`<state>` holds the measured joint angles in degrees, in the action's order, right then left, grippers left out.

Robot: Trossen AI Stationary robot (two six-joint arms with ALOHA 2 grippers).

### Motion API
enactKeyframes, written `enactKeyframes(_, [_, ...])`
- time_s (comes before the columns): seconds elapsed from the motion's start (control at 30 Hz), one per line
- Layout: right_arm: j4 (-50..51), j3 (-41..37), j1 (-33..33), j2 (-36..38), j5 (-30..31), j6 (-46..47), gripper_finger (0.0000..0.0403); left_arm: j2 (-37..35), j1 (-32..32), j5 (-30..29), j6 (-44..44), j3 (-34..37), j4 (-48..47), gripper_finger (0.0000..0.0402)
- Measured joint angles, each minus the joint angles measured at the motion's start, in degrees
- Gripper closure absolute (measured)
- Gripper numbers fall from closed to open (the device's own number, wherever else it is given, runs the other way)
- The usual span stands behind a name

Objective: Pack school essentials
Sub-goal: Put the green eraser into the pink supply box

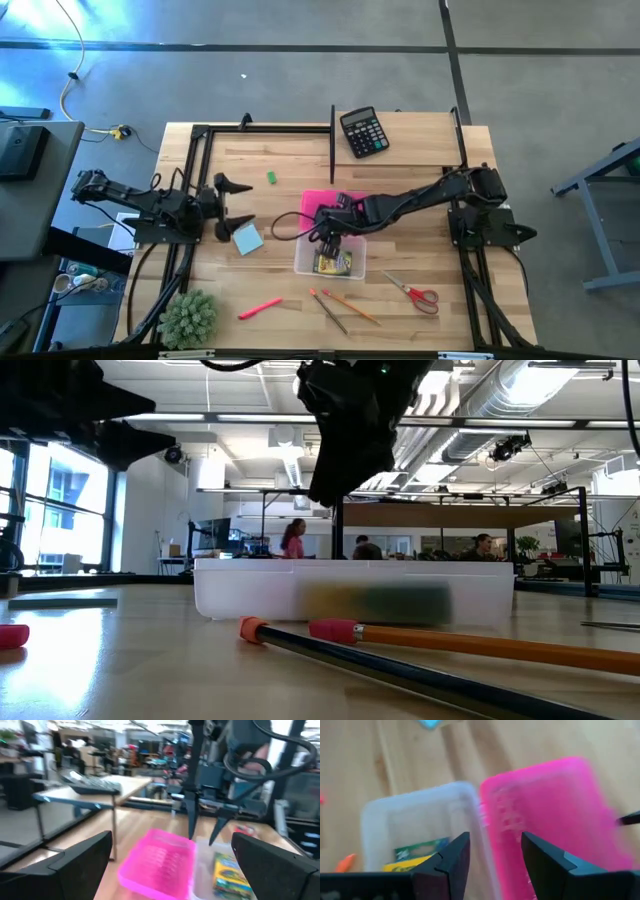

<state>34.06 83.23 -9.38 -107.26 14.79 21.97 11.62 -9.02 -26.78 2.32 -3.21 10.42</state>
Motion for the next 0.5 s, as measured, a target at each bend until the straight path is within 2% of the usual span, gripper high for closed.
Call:
enactKeyframes(0.23, [8.75,7.98,0.38,0.00,7.66,-6.39,0.0236,0.81,0.01,-5.14,-1.37,-5.76,-5.73,0.0002])
enactKeyframes(0.4, [15.39,12.70,0.54,0.00,13.57,-11.46,0.0236,4.44,1.67,-6.95,2.11,-12.38,-17.25,0.0002])
enactKeyframes(0.5, [18.37,14.25,1.42,0.00,14.55,-12.46,0.0236,7.84,4.05,-7.18,4.88,-15.98,-23.06,0.0002])
